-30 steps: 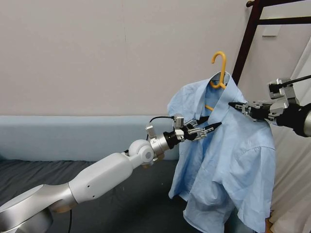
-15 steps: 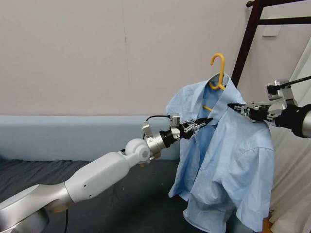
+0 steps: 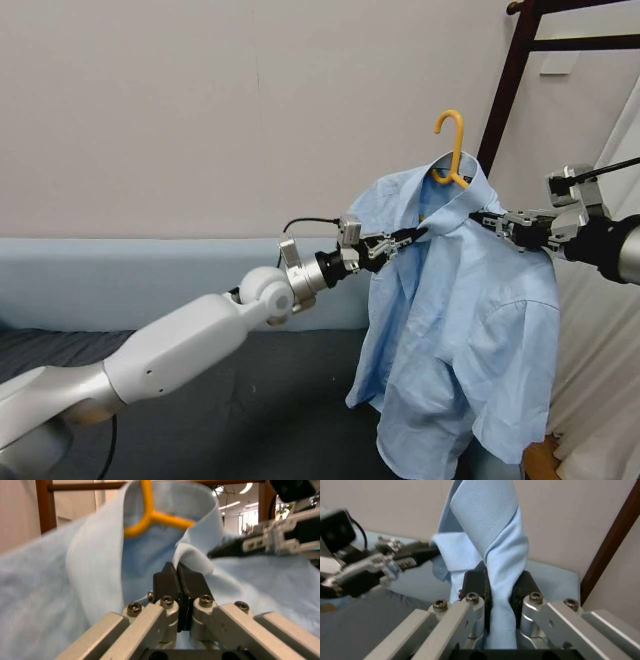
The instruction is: Pick up the clothes from the sofa and hang them on the clothes hanger.
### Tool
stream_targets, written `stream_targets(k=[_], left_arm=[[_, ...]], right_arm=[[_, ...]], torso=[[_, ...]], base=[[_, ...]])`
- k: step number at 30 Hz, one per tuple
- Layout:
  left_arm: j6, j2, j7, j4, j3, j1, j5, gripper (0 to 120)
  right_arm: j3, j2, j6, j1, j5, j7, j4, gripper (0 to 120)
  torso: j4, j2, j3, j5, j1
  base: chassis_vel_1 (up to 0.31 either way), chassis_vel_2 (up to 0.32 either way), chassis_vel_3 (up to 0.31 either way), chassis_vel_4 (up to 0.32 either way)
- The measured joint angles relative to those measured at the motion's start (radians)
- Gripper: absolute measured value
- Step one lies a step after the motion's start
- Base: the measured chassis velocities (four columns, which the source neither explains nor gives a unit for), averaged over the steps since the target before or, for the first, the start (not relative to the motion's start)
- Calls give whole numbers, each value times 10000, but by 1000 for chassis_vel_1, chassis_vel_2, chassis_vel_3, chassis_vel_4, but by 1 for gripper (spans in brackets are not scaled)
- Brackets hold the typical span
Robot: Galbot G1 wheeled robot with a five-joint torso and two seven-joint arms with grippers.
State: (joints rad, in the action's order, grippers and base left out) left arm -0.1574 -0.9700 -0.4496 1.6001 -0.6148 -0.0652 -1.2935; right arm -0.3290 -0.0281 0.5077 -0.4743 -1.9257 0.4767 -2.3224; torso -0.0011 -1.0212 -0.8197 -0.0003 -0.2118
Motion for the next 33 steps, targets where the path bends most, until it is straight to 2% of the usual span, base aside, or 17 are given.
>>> stream_targets(k=[6,10,17,20,21,25,26,29,31,33], left_arm=[[708,567,619,810,-167,-830,1155,0],[1400,1053,1650,1621,-322,-877,1725,0],[1526,1141,2663,1790,-237,-380,2044,0],[1844,1151,3698,1936,-146,-148,2340,12],[1844,1151,3698,1936,-146,-148,2340,12],[2674,1145,5760,2477,-236,55,3085,30],[2674,1145,5760,2477,-236,55,3085,30],[2813,1199,6469,2879,132,609,2923,45],[2854,1217,6717,2993,313,803,2768,48],[2983,1331,7445,3370,1039,1543,2266,56]], right_arm=[[67,79,120,-50,507,-236,275,8],[66,284,225,-60,823,-483,486,8],[42,284,139,-39,654,-379,270,8],[-35,305,82,11,396,-56,247,8],[-35,305,82,11,396,-56,247,8],[-39,274,251,9,330,144,251,8],[-39,274,251,9,330,144,251,8],[-36,6,266,7,218,624,243,8],[-35,-70,266,8,193,761,242,8],[-32,-362,260,29,151,1178,295,8]], torso=[[-4,0,1,2,1],[0,0,1,1,2],[0,0,-1,0,1],[-1,0,-1,-2,1],[-1,0,-1,-2,1],[-3,0,0,1,1],[-3,0,0,1,1],[-3,0,0,2,1],[-2,0,0,0,1],[-3,0,0,1,1]], base=[[0,0,0,0],[0,0,0,0],[0,0,0,0],[0,0,0,0],[0,0,0,0],[0,0,0,0],[0,0,0,0],[0,0,0,0],[0,0,0,0],[0,0,0,0]])
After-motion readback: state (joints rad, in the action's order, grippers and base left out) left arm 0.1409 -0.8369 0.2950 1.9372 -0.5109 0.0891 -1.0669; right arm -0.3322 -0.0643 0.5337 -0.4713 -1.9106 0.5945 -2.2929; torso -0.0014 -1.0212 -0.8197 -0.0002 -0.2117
